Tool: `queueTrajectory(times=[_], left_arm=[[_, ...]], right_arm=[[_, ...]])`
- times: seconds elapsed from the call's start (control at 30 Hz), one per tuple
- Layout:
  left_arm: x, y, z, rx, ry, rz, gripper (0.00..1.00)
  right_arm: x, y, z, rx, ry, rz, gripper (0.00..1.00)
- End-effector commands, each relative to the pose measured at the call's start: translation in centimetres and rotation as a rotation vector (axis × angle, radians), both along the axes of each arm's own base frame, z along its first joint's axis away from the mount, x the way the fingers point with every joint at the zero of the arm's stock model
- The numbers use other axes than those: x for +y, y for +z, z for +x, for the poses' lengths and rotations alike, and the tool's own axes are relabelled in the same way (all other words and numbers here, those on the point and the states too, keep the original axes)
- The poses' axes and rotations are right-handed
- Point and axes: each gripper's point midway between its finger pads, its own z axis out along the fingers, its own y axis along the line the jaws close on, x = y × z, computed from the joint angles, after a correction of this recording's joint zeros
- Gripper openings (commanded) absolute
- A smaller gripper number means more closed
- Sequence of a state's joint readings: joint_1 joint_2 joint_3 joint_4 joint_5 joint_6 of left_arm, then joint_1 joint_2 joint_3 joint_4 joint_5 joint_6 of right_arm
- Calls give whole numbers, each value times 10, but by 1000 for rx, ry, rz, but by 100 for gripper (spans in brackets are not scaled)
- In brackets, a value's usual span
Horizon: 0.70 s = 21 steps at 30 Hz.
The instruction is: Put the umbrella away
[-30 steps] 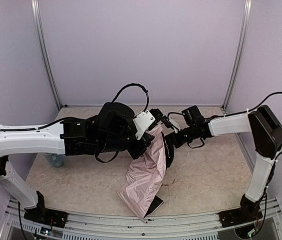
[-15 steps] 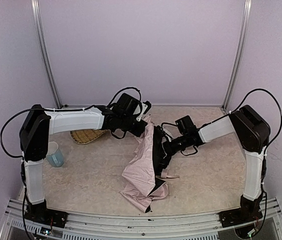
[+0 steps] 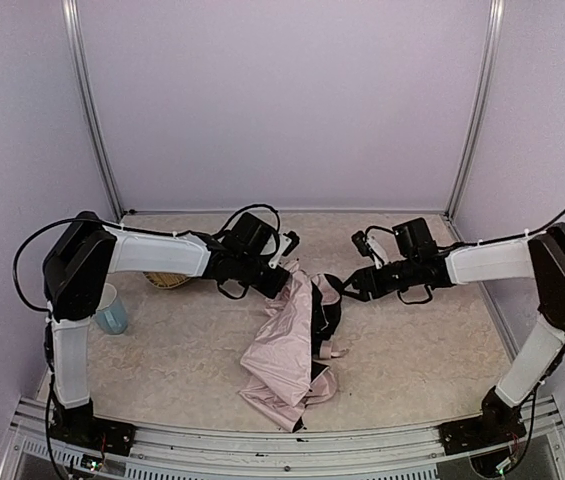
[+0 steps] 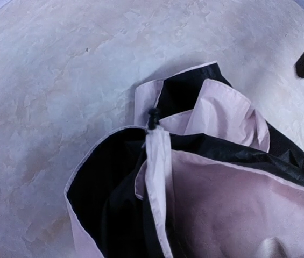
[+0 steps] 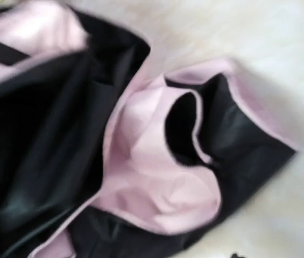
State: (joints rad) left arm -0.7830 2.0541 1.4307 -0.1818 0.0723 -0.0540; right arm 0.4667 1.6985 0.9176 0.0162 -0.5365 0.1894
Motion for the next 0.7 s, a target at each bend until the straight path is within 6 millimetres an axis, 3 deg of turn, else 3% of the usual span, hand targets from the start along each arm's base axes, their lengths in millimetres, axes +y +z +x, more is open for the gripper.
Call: queueTrajectory(times=[0.0, 0.1, 0.23, 0.4, 0.47, 0.57, 0.67], left_arm=[[3, -42, 0, 69, -20, 49, 0], [5, -61, -1, 96, -19, 85, 0], [9, -77, -4, 122, -14, 124, 0], [12, -86, -10, 123, -13, 151, 0], [12, -89, -11, 121, -17, 163, 0], [13, -93, -12, 117, -21, 180, 0], [13, -94, -13, 116, -25, 192, 0]], right_arm=[[-8, 40, -24, -216, 33, -116, 62], [30, 84, -86, -476, 291, -118, 67], [63, 121, -162, -675, 539, 3, 74], [90, 106, -228, -802, 740, -43, 90], [96, 89, -241, -852, 795, -114, 94], [106, 70, -243, -886, 843, -194, 98], [114, 57, -235, -907, 840, -250, 96]])
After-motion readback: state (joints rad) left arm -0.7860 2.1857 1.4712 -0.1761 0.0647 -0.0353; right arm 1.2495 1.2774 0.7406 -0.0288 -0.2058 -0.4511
